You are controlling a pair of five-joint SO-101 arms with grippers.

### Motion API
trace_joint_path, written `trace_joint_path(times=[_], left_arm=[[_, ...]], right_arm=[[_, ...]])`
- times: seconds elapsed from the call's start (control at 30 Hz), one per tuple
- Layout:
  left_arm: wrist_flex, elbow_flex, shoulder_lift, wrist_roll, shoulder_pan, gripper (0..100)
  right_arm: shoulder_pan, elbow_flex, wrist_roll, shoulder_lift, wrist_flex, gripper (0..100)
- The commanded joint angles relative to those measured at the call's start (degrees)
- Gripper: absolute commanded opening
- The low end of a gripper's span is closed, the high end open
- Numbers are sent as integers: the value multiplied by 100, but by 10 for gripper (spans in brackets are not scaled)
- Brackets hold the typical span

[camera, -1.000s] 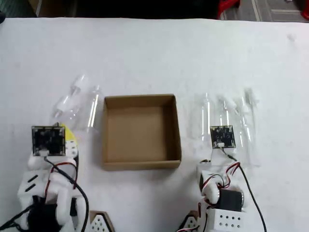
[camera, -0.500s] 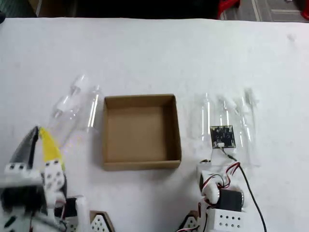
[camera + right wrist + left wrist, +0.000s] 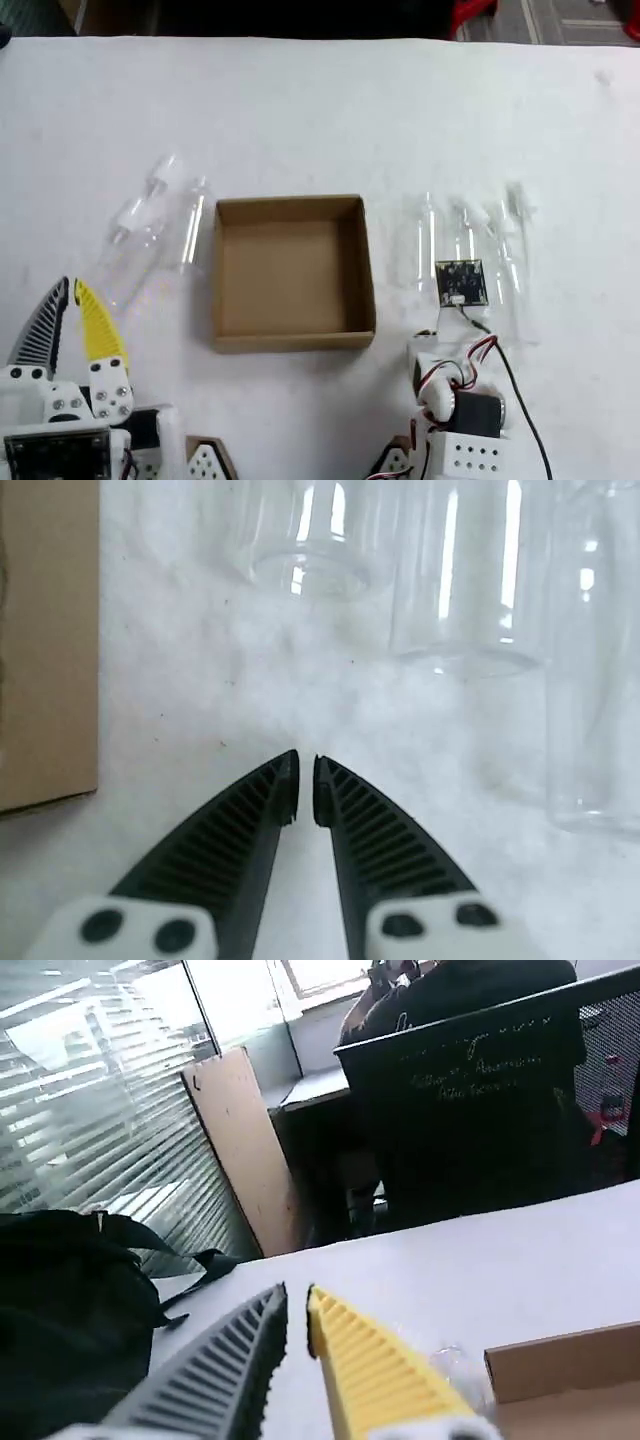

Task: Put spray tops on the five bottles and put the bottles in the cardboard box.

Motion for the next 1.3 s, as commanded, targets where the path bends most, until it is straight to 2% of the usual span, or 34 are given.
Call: trace_joint_path(times=[0.0, 0.2, 0.4, 0.63, 0.9, 0.97, 1.07, 1.27], left_arm=[[-334, -193, 31, -167, 92, 54], [-360, -237, 338, -185, 92, 54], [-334, -492, 2220, -193, 101, 54], [158, -2048, 4629, -167, 277, 54], [1222, -3921, 7143, -132, 1886, 54], [1327, -4360, 7776, 123, 2114, 54], [1275, -5020, 8716, 431, 2158, 54], [1547, -6418, 10404, 492, 2158, 54]], right_arm=[[22, 53, -53, -13, 22, 15], [22, 53, -53, -13, 22, 15], [22, 53, -53, -13, 22, 15], [22, 53, -53, -13, 22, 15], [22, 53, -53, -13, 22, 15], [22, 53, -53, -13, 22, 15], [22, 53, -53, -13, 22, 15], [22, 53, -53, -13, 22, 15]])
